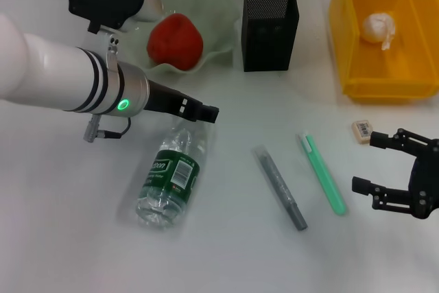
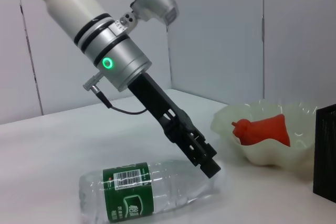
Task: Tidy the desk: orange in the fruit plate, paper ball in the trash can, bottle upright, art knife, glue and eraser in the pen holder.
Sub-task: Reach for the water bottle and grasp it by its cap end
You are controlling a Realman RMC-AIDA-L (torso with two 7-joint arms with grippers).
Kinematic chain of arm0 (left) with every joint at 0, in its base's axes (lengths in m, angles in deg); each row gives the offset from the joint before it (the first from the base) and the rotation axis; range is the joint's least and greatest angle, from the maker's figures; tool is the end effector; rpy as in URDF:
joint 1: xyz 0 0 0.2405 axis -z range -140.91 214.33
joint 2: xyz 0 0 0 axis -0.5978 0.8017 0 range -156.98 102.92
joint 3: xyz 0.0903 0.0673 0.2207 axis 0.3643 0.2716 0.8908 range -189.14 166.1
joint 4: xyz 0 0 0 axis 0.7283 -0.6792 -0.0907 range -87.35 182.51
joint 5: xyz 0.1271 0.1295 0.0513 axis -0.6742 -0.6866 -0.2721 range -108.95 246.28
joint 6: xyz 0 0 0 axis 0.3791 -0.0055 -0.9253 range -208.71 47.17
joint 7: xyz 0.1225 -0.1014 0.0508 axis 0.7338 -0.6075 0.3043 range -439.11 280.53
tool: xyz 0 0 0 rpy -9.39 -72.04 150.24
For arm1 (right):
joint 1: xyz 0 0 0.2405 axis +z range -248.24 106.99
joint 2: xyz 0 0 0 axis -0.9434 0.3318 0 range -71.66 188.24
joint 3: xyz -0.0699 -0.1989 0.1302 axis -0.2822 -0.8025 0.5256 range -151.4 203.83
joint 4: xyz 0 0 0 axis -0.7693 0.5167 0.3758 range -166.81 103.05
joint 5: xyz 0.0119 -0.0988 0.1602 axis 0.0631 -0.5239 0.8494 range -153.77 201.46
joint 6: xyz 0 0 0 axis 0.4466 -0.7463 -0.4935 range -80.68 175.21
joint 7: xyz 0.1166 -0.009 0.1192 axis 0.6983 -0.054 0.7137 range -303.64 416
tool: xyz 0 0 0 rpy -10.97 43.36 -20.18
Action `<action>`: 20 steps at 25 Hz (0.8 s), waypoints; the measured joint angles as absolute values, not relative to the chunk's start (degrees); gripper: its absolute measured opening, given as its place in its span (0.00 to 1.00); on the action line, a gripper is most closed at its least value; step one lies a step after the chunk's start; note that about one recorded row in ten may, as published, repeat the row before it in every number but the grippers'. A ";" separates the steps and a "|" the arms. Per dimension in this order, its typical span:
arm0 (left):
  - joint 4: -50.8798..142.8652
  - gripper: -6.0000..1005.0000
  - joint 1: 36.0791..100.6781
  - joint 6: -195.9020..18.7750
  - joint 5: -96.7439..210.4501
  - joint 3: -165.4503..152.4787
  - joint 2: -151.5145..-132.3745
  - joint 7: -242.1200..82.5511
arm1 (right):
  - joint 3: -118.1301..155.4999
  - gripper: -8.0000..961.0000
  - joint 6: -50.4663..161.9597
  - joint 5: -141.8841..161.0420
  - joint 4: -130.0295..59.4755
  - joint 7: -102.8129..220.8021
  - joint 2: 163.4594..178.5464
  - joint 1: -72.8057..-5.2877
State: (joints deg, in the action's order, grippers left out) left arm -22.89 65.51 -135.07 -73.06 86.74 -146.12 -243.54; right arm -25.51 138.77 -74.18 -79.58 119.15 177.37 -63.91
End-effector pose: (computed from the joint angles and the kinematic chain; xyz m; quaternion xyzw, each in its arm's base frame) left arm -0.1843 0.3517 -0.0772 -0.8842 -0.3877 0.0284 0.2589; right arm 0.2881 0.2322 0.0033 -0.9315 0.1530 0.2483 0.2175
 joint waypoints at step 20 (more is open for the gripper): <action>-15.84 0.75 68.89 -131.87 -72.89 88.53 -146.21 -242.42 | -25.37 0.88 138.04 -75.01 -78.20 120.08 177.39 -62.53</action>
